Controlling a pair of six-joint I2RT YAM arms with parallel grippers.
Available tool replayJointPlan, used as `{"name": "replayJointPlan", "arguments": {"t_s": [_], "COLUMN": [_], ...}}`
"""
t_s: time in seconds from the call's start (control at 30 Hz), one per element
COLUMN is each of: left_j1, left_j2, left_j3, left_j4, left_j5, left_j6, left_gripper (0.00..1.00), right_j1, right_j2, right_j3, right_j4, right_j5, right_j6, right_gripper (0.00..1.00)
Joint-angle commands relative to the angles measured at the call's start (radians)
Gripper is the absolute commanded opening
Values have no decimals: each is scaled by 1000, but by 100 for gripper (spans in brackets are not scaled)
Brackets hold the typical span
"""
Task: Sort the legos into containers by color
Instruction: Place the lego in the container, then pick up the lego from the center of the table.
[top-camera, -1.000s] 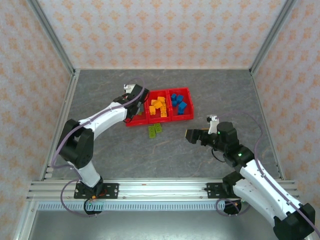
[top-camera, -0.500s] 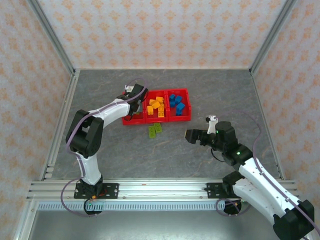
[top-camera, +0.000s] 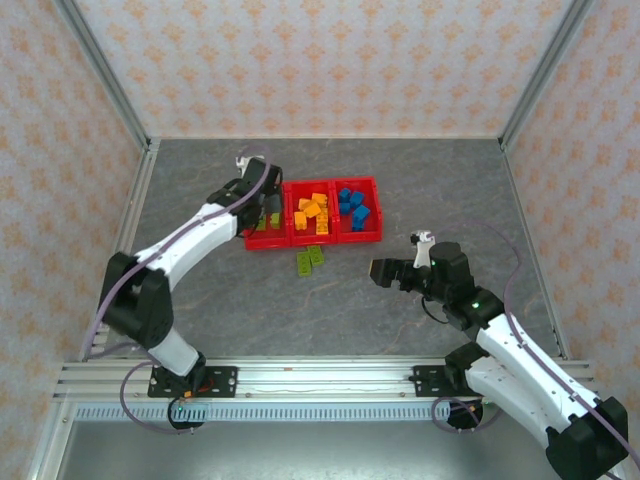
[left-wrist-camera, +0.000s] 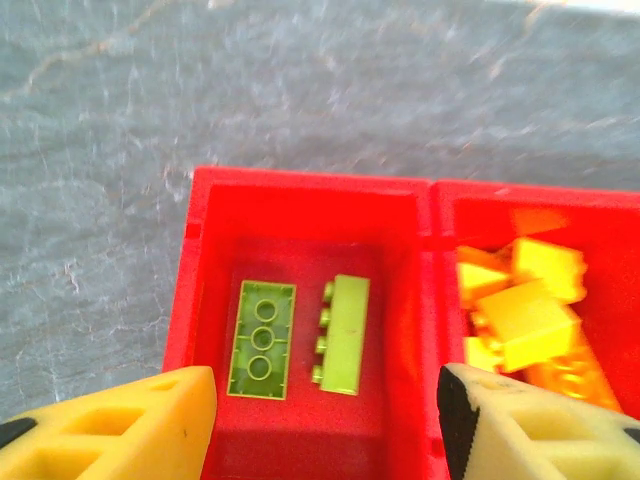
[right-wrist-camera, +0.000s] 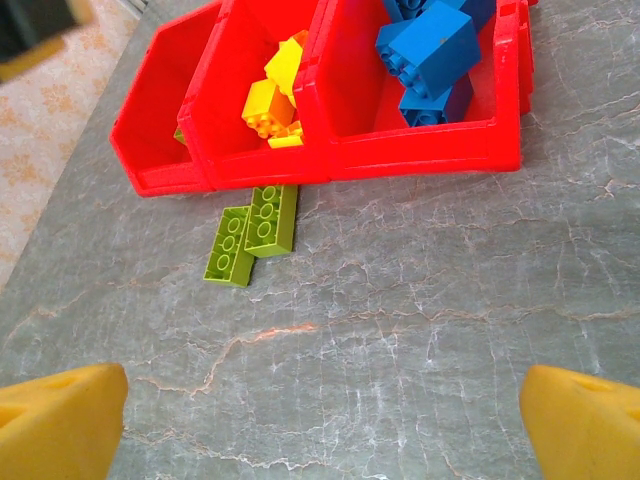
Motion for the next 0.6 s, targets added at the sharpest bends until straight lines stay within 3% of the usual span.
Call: {"name": "replayJointPlan", "arguments": {"t_s": [0.0,0.3,0.5,0.57], "left_j1": [-45,-185,-267,-290], "left_j2": [-80,-286,-278,-250], "left_j3": [-46,-353,-517,-519], "left_j4": [-30,56,188,180], "left_j5": [47,108,182,171], "left_j6": [-34,-246,-331,-338], "left_gripper": [65,72,78,87], "right_j1": [4,4,4,4], "right_j2": [-1,1,0,1], "right_j3": [2,1,1,1], "right_j4": [-2,1,0,0], "right_j5": [14,15,11,14], "right_j6": [-13,-10,-17,-17], "right_gripper": [100,100,100,100]}}
